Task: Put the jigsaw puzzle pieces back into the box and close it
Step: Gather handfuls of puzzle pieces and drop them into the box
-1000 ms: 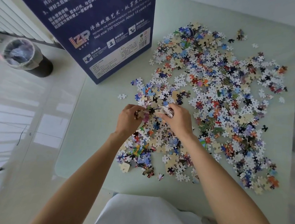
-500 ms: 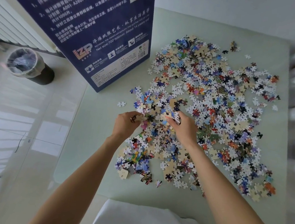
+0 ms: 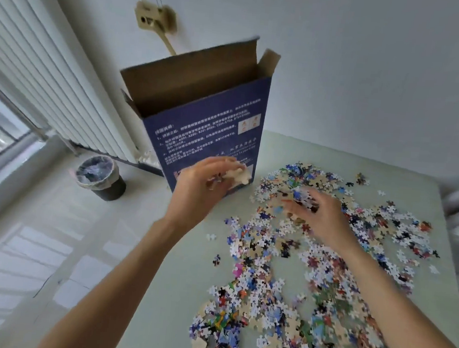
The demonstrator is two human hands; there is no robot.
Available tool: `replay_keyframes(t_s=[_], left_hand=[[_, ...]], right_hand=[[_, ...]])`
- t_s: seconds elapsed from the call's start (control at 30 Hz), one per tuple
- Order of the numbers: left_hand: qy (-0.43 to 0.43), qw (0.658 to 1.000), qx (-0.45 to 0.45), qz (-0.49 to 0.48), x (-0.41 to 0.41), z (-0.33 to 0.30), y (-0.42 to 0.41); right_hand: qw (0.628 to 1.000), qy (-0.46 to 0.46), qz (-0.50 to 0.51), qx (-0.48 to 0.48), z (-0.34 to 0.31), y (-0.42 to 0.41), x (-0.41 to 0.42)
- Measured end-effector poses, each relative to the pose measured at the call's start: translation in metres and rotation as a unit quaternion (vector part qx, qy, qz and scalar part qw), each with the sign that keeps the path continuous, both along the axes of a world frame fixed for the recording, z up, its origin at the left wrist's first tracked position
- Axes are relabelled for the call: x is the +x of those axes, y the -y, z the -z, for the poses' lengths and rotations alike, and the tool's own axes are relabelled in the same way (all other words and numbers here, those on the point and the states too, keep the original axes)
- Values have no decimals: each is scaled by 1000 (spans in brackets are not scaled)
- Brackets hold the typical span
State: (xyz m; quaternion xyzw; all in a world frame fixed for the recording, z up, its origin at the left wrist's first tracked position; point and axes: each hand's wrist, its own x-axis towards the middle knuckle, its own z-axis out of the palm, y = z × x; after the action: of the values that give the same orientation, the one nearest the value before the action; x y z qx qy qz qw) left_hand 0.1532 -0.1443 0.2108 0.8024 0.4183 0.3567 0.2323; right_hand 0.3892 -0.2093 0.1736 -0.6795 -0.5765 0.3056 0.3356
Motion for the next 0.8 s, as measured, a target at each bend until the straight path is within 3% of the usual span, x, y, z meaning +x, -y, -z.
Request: replay_keyframes(t_s=[0.17, 0.27, 0.47, 0.6, 0.8], left_hand=[[10, 985, 141, -100, -13, -76, -51], [-24, 974, 181, -133, -21, -93, -81], [-117, 976, 128, -129, -30, -80, -105], [-139, 977, 74, -142, -34, -77, -108], [-138, 979, 57, -136, -38, -72, -117]], right_hand=[[994, -43, -44, 89, -77, -61, -5], [988, -73, -59, 119, -101, -99, -9], [977, -50, -69, 195, -136, -164, -29], [956, 29, -154, 246, -152, -194, -49], [918, 188, -271, 222, -135, -228, -69]])
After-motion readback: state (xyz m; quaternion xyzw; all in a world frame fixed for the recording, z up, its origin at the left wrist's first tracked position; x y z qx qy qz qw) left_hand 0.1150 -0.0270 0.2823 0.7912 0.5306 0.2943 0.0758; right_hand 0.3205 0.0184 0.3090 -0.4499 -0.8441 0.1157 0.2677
